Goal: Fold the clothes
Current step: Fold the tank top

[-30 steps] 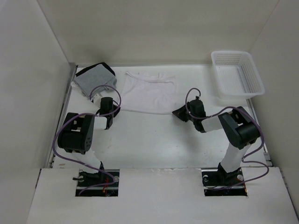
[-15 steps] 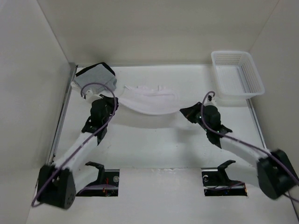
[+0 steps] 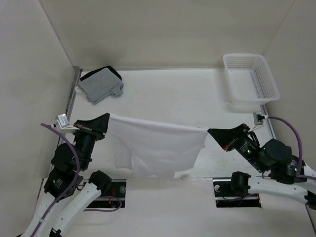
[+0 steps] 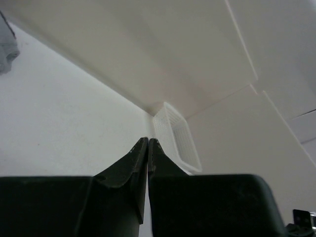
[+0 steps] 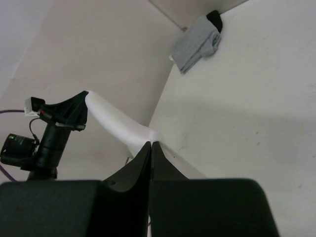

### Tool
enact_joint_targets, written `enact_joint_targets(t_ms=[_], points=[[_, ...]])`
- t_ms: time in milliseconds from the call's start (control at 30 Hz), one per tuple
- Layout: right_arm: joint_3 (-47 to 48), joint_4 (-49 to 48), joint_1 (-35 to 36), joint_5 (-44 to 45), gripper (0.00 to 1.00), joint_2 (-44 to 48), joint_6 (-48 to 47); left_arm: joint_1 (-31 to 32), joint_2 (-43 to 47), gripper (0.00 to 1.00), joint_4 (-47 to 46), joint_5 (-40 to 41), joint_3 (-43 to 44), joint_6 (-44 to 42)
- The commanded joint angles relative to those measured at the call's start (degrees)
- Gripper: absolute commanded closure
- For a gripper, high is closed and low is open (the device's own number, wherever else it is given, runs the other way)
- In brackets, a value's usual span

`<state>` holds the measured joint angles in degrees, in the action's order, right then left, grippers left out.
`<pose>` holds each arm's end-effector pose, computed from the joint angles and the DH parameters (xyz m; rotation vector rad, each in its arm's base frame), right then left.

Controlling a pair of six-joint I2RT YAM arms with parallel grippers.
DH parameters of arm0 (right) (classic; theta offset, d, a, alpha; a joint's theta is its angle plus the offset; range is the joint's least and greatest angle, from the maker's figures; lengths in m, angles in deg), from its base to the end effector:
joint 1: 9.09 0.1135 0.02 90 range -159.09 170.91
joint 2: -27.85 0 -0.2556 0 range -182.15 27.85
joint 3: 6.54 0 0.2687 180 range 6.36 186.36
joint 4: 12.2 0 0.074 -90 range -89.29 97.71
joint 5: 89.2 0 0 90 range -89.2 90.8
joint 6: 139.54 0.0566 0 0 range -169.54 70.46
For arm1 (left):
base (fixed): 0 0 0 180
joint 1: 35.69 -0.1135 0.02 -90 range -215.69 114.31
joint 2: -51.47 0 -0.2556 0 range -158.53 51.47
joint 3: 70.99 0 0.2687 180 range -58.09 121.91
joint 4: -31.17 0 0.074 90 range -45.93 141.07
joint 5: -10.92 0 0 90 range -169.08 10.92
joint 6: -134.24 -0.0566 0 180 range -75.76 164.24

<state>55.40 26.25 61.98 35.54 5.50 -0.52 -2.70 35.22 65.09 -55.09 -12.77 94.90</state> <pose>0.0666 0.0947 0.3843 0.1953 1.6690 1.1649 0.0955 -0.0345 0.3823 -0.5781 1.3900 -0.8912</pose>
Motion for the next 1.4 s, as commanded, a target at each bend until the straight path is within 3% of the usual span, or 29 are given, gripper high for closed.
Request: enact_joint_targets(t_ms=[0, 100, 233, 333, 500, 633, 800, 1167, 1367], points=[[1.41, 5.85, 4.64, 14.20, 0.99, -5.49, -2.77, 0.62, -2.37, 1.00, 4.83, 3.96, -1.54, -0.46], [-0.69, 0.06, -3.84, 10.02, 0.99, -11.21, -6.64, -0.51, -9.21, 0.99, -1.30, 4.14, -5.84, -2.83], [-9.46, -17.32, -27.99, -14.99, 1.00, -22.44, -8.41, -4.46, -24.14, 0.99, -13.16, 3.08, -10.68, -5.47], [-12.47, -30.51, -39.88, -26.80, 1.00, -35.61, -7.27, -9.99, -37.31, 0.99, -23.79, 0.37, -12.10, -6.35], [-5.55, -41.61, -48.95, -33.85, 1.00, -58.47, -6.04, -16.16, -60.79, 0.99, -36.56, -5.08, -7.19, -4.69], [2.28, -42.68, -51.42, -36.41, 1.00, -67.81, -5.60, -18.09, -69.43, 0.99, -38.77, -6.93, 0.19, -3.37], [2.92, -41.45, -51.60, -37.55, 1.00, -65.47, -5.59, -18.10, -66.12, 0.99, -38.16, -8.78, 1.45, -3.55], [-20.45, -40.66, -46.78, -34.66, 1.00, -43.24, -3.58, -16.87, -40.20, 0.98, -33.33, -11.16, -21.92, -1.26], [-28.20, -32.41, -39.66, -29.04, 1.00, -29.53, -1.30, -16.25, -23.24, 0.98, -23.85, -11.68, -28.35, -0.47]])
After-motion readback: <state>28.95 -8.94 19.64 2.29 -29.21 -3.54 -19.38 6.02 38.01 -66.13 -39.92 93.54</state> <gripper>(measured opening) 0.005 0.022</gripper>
